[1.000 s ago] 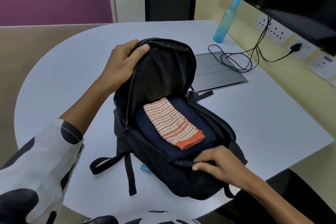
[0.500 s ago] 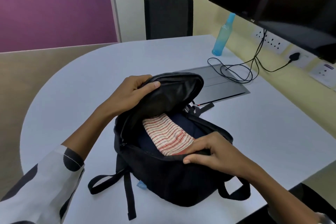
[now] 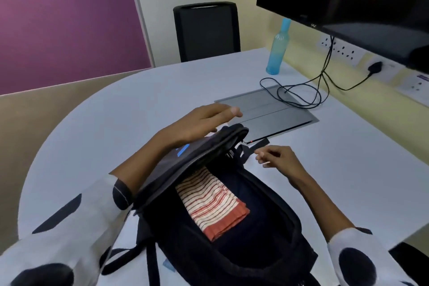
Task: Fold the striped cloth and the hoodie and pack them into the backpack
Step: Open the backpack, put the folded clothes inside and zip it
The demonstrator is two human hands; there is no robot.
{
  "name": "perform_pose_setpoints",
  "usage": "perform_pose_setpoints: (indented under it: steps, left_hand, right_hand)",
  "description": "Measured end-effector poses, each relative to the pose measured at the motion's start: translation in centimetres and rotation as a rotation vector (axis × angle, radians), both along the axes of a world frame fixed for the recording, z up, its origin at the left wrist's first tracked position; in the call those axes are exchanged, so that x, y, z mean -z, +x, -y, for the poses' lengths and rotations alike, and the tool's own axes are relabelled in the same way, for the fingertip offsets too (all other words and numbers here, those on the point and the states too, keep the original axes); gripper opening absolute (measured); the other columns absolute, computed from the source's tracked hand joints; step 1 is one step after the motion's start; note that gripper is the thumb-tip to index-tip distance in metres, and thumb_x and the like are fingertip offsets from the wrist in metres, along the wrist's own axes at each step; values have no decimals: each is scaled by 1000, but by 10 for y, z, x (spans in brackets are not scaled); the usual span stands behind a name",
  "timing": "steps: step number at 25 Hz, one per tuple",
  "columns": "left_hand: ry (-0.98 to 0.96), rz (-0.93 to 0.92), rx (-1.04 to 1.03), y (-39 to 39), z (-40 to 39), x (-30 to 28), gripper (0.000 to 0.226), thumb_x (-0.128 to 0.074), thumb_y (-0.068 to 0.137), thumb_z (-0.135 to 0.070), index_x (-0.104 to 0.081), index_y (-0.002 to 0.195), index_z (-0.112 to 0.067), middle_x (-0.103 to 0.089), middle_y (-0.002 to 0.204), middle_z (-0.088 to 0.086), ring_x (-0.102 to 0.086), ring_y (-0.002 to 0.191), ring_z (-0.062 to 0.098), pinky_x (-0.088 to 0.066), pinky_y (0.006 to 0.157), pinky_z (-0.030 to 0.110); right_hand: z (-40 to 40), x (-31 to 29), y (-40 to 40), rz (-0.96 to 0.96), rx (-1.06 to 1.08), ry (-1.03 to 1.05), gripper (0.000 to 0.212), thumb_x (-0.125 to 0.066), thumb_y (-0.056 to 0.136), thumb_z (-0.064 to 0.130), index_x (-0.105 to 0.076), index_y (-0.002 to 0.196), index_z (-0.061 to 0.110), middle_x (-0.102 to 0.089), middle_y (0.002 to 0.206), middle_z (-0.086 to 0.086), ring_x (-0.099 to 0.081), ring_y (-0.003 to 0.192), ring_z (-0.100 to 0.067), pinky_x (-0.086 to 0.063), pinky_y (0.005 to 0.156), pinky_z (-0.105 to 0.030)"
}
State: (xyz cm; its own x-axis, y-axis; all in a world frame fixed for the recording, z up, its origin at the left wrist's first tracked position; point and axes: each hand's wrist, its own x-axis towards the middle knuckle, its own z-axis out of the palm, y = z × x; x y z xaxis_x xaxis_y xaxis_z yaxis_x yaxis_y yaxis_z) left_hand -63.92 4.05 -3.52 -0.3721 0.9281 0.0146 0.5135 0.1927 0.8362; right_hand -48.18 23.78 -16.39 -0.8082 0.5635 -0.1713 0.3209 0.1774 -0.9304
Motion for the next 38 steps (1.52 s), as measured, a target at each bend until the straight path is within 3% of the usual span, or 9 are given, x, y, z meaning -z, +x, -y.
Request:
perform_pose_setpoints:
  steps: [4, 8, 10, 15, 18, 21, 26, 32, 38]
  left_hand:
    - [-115, -313, 155, 4, -52, 30, 50, -35, 96, -53, -63, 118, -20, -59, 126, -2, -52, 116, 10, -37, 98, 21]
    - [-241, -485, 192, 25, -30, 69, 48, -38, 93, -58, -56, 77, -17, -55, 74, -9, -51, 69, 5, -38, 69, 27]
    - [-166, -530, 88, 33, -3, 84, 49, -34, 93, -59, -51, 71, -19, -52, 67, -10, -50, 66, 6, -40, 68, 26]
    - [117, -251, -348, 36, 55, 100, 57, -43, 91, -53, -62, 55, -14, -61, 56, -12, -64, 64, -1, -41, 77, 3]
    - [208, -182, -432, 40, 59, 101, 47, -50, 91, -44, -66, 55, -18, -67, 61, -11, -67, 73, -2, -42, 75, 4]
    - [234, -145, -439, 39, 48, 99, 47, -54, 91, -42, -64, 53, -17, -65, 58, -9, -68, 74, -1, -44, 74, 7]
    - [210, -105, -406, 40, 36, 97, 52, -51, 87, -52, -63, 51, -16, -63, 54, -6, -68, 70, 11, -50, 71, 22]
    - [105, -162, -323, 22, 12, 105, 20, -49, 96, -27, -67, 93, -21, -66, 88, -13, -61, 81, 6, -48, 75, 21]
    - [-394, -520, -25, -41, -43, 134, 58, -37, 90, 4, -45, 138, -28, -35, 150, -5, -32, 134, 22, -33, 106, 46]
  right_hand:
    - [8, 28, -28, 68, -115, -8, 23, -56, 90, -1, -70, 97, 16, -70, 93, -2, -67, 93, -18, -53, 80, -19]
    - [20, 44, -55, 89, -269, 93, 22, -56, 89, 6, -69, 106, 11, -66, 90, 5, -60, 84, -5, -44, 70, -9]
    - [23, 53, -63, 110, -307, 87, 30, -59, 87, 1, -66, 115, 11, -62, 83, 9, -56, 74, 0, -42, 74, -10]
    - [28, 61, -70, 45, -154, 6, 27, -73, 77, 0, -70, 103, 8, -60, 67, 5, -55, 57, 4, -43, 70, -12]
    - [30, 54, -70, 62, -133, 180, 12, -70, 81, 4, -76, 91, 8, -62, 71, 11, -55, 65, 3, -41, 67, -2]
    - [28, 49, -69, 43, -99, 284, 9, -63, 88, 9, -71, 85, 11, -62, 80, 5, -60, 74, -5, -47, 74, -13]
    - [10, 28, -63, -59, 108, -175, 12, -51, 96, 11, -61, 90, 10, -66, 80, -4, -61, 70, -12, -52, 62, -23]
    - [24, 17, -60, -249, 28, -525, 16, -43, 100, 12, -53, 89, 7, -66, 82, -8, -54, 55, -10, -50, 58, -23]
    - [25, -1, -66, -277, -51, -449, 16, -44, 100, 10, -54, 87, 6, -62, 74, -7, -53, 53, -11, -44, 58, -25]
